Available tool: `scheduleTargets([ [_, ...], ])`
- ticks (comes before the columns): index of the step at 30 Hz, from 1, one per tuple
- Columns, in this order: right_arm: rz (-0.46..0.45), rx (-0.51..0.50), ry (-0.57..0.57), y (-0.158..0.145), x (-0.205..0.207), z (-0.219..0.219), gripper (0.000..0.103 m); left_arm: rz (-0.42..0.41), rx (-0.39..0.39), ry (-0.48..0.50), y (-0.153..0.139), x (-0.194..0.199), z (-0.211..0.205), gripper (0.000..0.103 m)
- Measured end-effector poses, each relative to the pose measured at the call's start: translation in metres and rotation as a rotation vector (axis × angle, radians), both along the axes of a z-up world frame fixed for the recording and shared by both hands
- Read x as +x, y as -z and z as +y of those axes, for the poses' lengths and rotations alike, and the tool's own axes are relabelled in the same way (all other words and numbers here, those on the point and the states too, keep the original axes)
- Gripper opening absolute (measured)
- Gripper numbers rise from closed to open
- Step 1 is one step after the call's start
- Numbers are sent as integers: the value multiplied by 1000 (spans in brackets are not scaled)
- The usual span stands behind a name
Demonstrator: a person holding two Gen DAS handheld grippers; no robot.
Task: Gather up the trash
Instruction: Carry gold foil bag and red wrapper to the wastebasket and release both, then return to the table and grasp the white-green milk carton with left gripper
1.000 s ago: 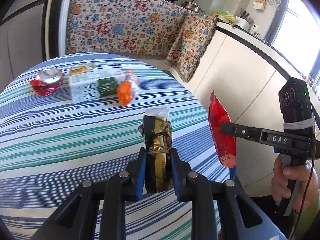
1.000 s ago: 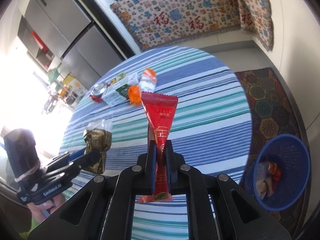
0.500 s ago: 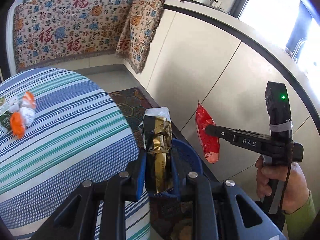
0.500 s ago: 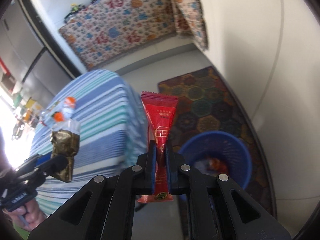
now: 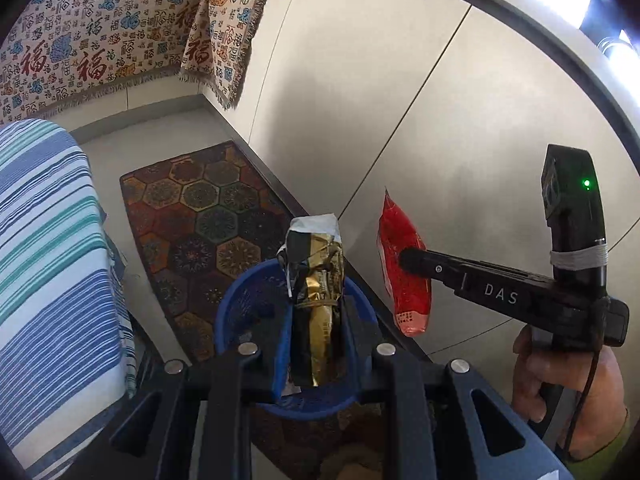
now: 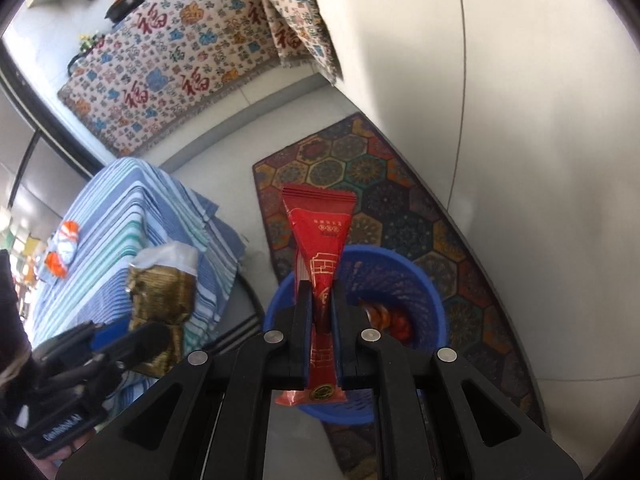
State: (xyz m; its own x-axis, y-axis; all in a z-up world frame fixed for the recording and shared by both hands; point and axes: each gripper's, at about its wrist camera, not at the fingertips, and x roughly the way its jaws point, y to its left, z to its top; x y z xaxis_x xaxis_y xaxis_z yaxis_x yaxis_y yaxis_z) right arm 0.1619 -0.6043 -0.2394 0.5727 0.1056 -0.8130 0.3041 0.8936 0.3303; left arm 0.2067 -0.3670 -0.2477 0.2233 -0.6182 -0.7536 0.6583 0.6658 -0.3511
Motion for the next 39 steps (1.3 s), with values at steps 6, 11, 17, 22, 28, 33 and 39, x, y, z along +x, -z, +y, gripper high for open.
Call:
scheduleTargets([
  [6, 51, 59, 29, 14, -4, -15, 8, 0, 31, 34, 18, 3, -23, 23],
  [11, 60, 66, 40, 18, -1, -20, 14, -7, 39, 58, 29, 1, -37, 28],
  [17, 44, 62, 59, 12, -4, -23, 30, -16, 78, 54, 40, 9, -52, 55],
  [22, 8, 33, 70, 3, -6, -21, 42, -25, 53, 11, 27, 9, -35, 55],
  [28, -66, -109, 49, -19, -3, 3, 64, -61, 15, -27, -16, -9, 19, 55],
  [33, -195, -318, 12, -46, -9, 50, 88, -166, 21, -54, -52, -37, 98, 65],
  [39, -274, -376, -177, -58, -9, 143, 88, -196, 109, -190, -51, -35, 215, 66],
])
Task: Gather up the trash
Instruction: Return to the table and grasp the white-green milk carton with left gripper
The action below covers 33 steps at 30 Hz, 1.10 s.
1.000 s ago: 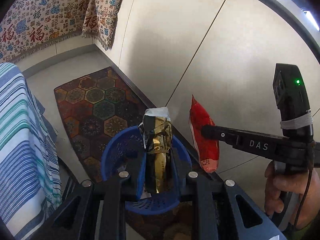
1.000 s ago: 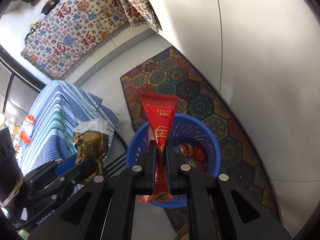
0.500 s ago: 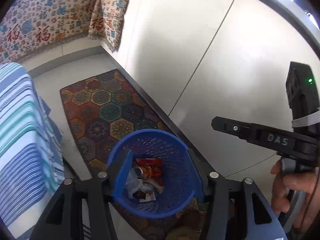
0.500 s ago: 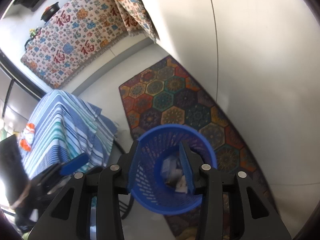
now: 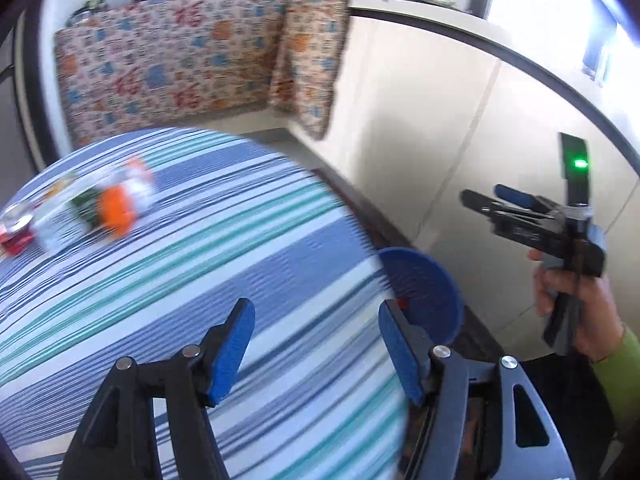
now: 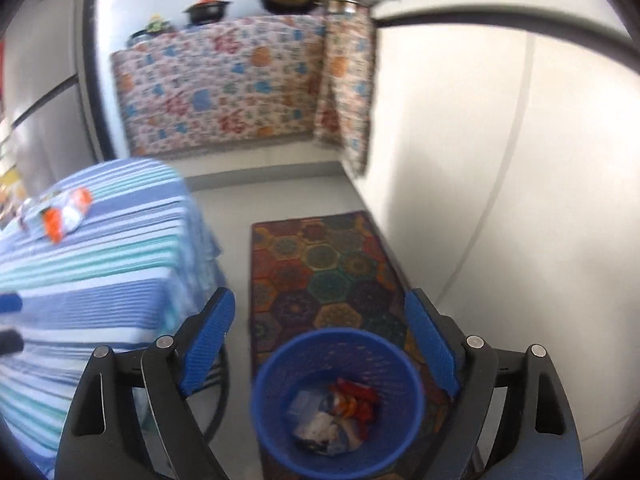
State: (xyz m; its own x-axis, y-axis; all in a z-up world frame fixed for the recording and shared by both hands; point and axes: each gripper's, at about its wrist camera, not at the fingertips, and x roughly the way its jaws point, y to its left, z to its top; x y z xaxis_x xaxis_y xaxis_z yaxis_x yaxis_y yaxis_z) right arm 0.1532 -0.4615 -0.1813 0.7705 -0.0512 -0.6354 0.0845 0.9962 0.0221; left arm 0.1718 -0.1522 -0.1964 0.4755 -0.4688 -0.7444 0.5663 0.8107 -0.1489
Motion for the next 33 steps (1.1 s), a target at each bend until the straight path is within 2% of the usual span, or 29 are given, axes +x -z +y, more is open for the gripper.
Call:
scheduleTargets([
  [4, 35, 68, -181, -4, 4, 86, 92, 14, 45, -106, 13, 18, 66, 66],
  [8, 136, 97, -359, 5, 19, 183, 93, 22, 86, -163, 27, 41, 116, 66],
  [13, 217, 41, -453, 31, 45, 258, 92, 38, 103, -191, 40, 72, 162, 66],
  [16, 249, 9, -477, 45, 56, 281, 93, 26, 91, -177, 40, 90, 176, 66],
  [18, 231, -28, -478, 48, 57, 291, 94, 28, 85, -182, 39, 106, 179, 66],
  [21, 238, -24, -468, 49, 58, 294, 99, -1, 127, -162, 41, 130, 175, 66],
  [23, 244, -22, -461, 50, 60, 294, 101, -16, 157, -152, 43, 145, 170, 71],
  [24, 246, -21, -459, 51, 60, 294, 102, -9, 150, -149, 44, 156, 171, 76],
  [26, 246, -22, -458, 50, 59, 293, 103, -10, 159, -160, 46, 174, 171, 80],
  [30, 247, -23, -455, 50, 60, 293, 102, -13, 166, -153, 47, 199, 163, 81],
  [33, 247, -23, -454, 50, 60, 293, 102, -32, 162, -113, 45, 204, 156, 81],
])
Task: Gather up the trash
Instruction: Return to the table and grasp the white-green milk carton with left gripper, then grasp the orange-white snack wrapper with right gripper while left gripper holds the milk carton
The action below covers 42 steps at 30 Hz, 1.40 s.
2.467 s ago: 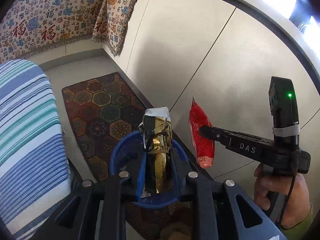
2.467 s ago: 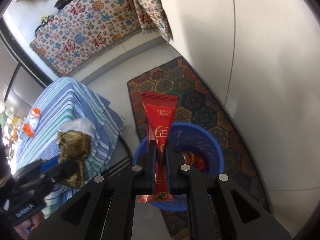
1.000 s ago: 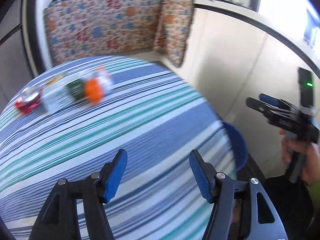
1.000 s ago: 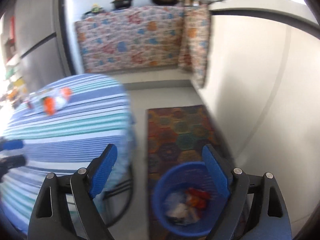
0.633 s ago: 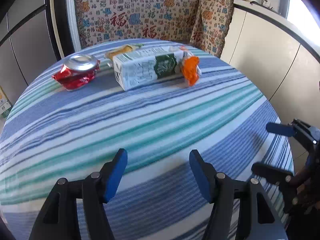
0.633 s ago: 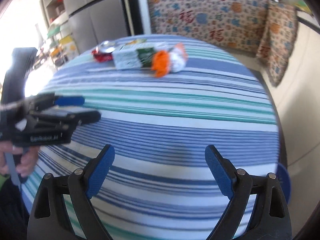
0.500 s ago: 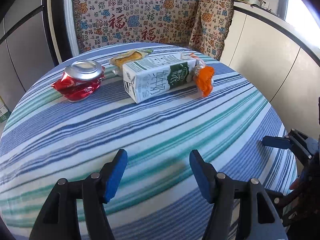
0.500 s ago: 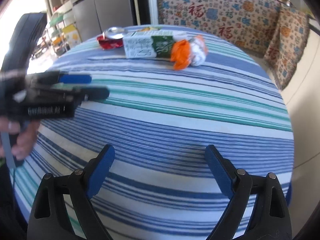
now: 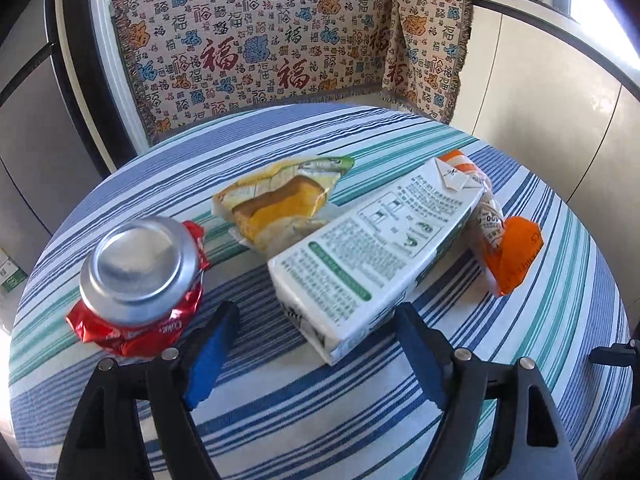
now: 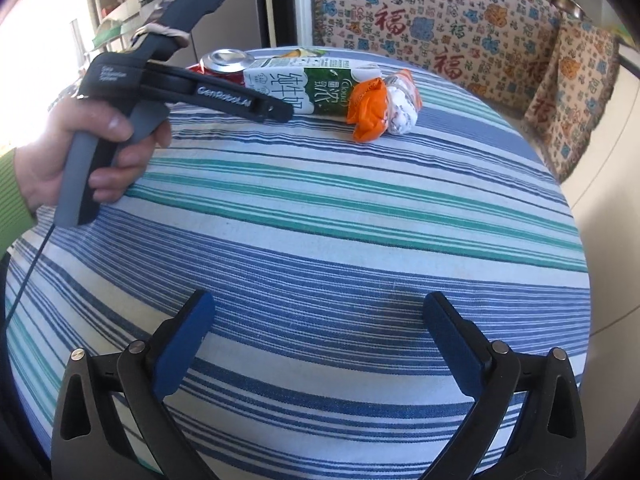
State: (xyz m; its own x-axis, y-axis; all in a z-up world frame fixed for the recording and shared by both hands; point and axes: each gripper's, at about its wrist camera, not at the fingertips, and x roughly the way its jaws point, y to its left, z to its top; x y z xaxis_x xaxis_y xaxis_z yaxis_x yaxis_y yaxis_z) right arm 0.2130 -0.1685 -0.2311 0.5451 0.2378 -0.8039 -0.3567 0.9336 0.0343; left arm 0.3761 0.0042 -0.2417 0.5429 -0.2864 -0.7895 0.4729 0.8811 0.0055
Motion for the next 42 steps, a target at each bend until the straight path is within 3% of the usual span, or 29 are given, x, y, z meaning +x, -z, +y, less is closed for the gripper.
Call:
scheduleTargets([
  [5, 0, 0, 0, 0, 0, 0, 102, -56, -89, 85, -13, -4, 2, 79],
  [6, 0, 0, 0, 0, 0, 0, 102, -70, -103, 96, -16, -7, 3, 71],
  [7, 0, 0, 0, 0, 0, 0, 102, -70, -103, 100, -17, -9, 3, 49],
  [8, 0, 0, 0, 0, 0, 0, 102, -41, -115, 110, -15, -10, 5, 42],
  [14, 0, 0, 2, 0, 0, 0, 102, -49, -96, 37, -24, -56, 16, 42],
  [20, 1, -1, 3, 0, 0, 0, 102, -91, 28, -111, -34, -133, 22, 42],
  [25, 1, 0, 4, 0, 0, -1, 102, -60, 6, -88, -30, -177, 14, 45],
  [30, -13, 29, 49, -2, -7, -11, 101, -94, 1, -1, -25, -189, 10, 52],
  [35, 32, 112, 97, -9, -5, -42, 96, -73, -71, 11, -27, -183, 16, 54],
  [37, 48, 136, 151, -20, 14, -59, 95, -76, -66, 2, -29, -177, 13, 59],
  [42, 75, 138, 218, -43, 81, -77, 96, -70, -71, -14, -27, -163, 7, 59],
])
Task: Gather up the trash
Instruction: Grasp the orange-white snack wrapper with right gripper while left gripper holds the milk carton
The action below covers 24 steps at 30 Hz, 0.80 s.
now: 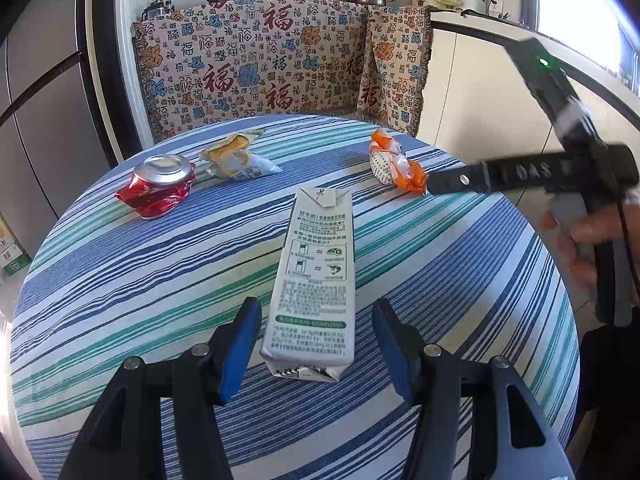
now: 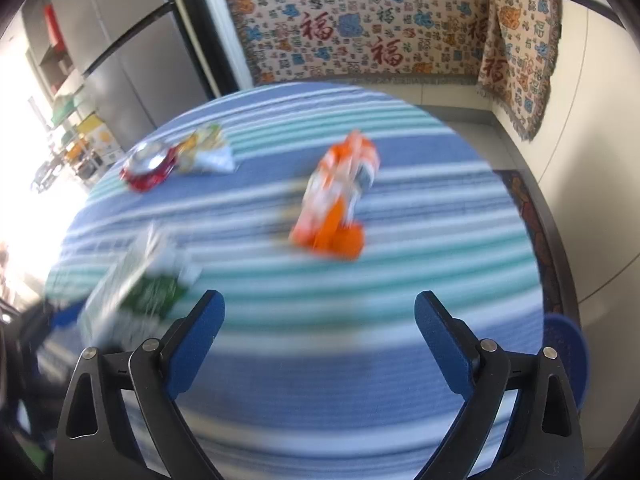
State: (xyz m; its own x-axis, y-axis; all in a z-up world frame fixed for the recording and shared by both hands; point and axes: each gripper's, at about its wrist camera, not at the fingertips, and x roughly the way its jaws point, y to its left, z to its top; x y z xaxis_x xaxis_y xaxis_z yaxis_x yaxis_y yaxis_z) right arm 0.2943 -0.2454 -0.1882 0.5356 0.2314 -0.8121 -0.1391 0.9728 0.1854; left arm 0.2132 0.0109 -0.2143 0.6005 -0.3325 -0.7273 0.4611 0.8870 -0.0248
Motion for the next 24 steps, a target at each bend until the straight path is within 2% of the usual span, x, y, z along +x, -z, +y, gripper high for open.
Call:
scheduleTargets([
  [2, 39, -23, 13, 6, 32, 4, 96, -10, 13, -16, 2, 3, -1, 59],
  [5, 58, -55, 1, 19, 59, 17, 91, -7, 7, -29, 4, 7, 0, 59],
  [6, 54, -65, -21, 22, 62, 20, 82, -2, 7, -32, 5, 8, 0, 59],
  [7, 61, -72, -38, 25, 64, 24, 67, 5, 9, -32, 7, 9, 0, 59],
  [9, 52, -106, -62, 29, 59, 31, 50, 16, 12, -37, 9, 10, 0, 59],
  [10, 41, -101, -78, 28, 53, 32, 46, 20, 11, -39, 10, 10, 1, 59],
  [14, 30, -50, -158, 28, 9, 37, 46, 52, 7, -54, 14, 12, 3, 59],
  [17, -9, -56, -231, 29, -33, 48, 46, 75, 37, -92, 20, 16, 3, 60],
  [20, -71, -118, -250, 33, -58, 59, 49, 92, 19, -119, 22, 21, 8, 61],
  [21, -81, -132, -246, 34, -61, 63, 59, 89, 29, -125, 22, 22, 7, 61],
  [22, -80, -129, -225, 37, -60, 64, 74, 86, 42, -129, 22, 23, 6, 61],
  [24, -79, -118, -172, 39, -50, 59, 85, 78, 68, -131, 23, 23, 1, 63],
])
